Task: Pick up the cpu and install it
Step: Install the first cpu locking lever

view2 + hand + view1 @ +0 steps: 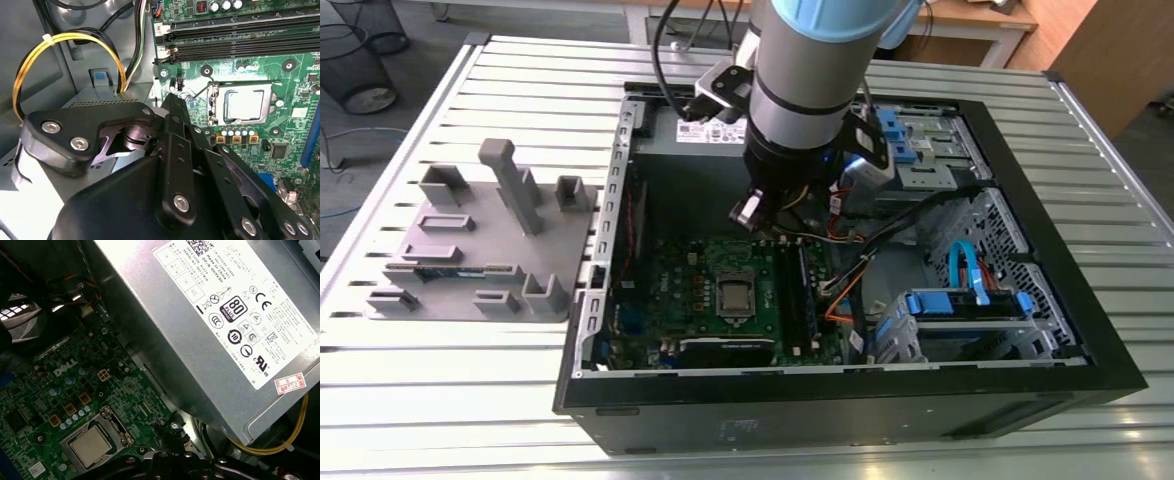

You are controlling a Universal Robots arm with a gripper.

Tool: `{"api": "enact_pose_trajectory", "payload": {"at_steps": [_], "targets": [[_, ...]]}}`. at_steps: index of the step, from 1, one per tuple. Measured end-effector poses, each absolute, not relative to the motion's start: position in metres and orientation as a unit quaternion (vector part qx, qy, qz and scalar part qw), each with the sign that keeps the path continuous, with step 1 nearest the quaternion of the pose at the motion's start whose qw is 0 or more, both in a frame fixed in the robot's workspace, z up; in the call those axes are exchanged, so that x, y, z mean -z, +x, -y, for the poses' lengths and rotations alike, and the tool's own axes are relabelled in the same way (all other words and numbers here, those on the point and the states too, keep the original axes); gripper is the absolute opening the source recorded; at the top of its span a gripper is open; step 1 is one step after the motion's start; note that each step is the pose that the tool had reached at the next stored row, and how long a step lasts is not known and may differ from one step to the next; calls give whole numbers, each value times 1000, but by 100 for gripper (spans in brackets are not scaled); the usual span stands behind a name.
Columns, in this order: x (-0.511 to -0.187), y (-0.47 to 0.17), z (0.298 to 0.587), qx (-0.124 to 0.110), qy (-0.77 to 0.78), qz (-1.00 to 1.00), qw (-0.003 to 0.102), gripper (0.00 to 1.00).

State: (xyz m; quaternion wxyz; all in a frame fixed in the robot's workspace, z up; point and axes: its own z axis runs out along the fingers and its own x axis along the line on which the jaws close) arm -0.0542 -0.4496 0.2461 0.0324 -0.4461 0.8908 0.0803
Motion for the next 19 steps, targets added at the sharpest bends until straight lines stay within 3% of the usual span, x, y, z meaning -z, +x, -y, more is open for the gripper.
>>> {"api": "enact_pose_trajectory", "payload": {"at_steps": [19], "targets": [[-242, -57, 450, -79, -446, -891, 32, 11]]}}
